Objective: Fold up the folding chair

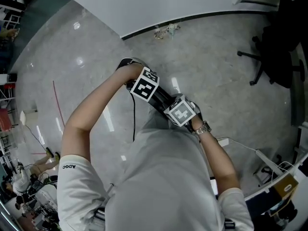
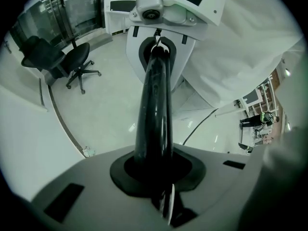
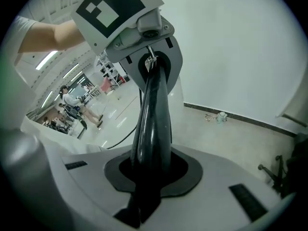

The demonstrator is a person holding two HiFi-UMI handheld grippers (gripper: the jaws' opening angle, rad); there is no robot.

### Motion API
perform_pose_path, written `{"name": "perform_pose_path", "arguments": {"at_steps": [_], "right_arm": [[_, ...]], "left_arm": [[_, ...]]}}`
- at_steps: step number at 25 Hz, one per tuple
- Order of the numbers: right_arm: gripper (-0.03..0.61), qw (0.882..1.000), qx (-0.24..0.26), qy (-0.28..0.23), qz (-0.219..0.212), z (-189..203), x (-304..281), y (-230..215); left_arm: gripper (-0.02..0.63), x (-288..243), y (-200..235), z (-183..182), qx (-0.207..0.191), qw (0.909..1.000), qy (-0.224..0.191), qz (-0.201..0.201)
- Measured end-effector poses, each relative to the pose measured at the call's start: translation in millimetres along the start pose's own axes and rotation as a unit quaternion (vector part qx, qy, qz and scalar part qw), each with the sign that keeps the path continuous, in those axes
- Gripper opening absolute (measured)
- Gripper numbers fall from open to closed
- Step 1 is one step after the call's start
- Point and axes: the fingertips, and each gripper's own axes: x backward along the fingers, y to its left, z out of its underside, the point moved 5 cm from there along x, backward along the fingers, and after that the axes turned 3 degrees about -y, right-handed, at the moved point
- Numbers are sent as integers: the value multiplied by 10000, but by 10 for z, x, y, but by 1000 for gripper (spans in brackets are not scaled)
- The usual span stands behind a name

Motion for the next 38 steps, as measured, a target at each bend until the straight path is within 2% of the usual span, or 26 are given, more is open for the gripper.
{"name": "perform_pose_path", "arguments": {"at_steps": [8,12,15,18,25,27,33,38], "right_arm": [[63,9994,187,47,276,-310,157,-393],[73,9992,161,103,339,-458,153,-450],[78,9993,91,136,332,-555,112,-580],[77,9993,175,220,238,-674,57,-721],[78,9968,519,610,44,-899,29,-949],[77,9953,633,728,13,-951,-1,-1082],[60,9900,993,1001,-27,-1289,-37,-1623],[60,9839,1346,1106,-392,-1502,-109,-1916]], "left_arm": [[61,198,433,155,191,9993,-225,-240],[61,250,548,269,56,9990,-307,-324],[61,256,690,371,11,9989,-364,-310],[61,241,784,502,231,9983,-480,-221],[61,331,938,672,281,9959,-696,-506],[61,358,1038,725,383,9952,-745,-503],[61,458,1443,1009,1042,9882,-928,-632],[60,521,1682,1186,1275,9849,-1002,-603]]}}
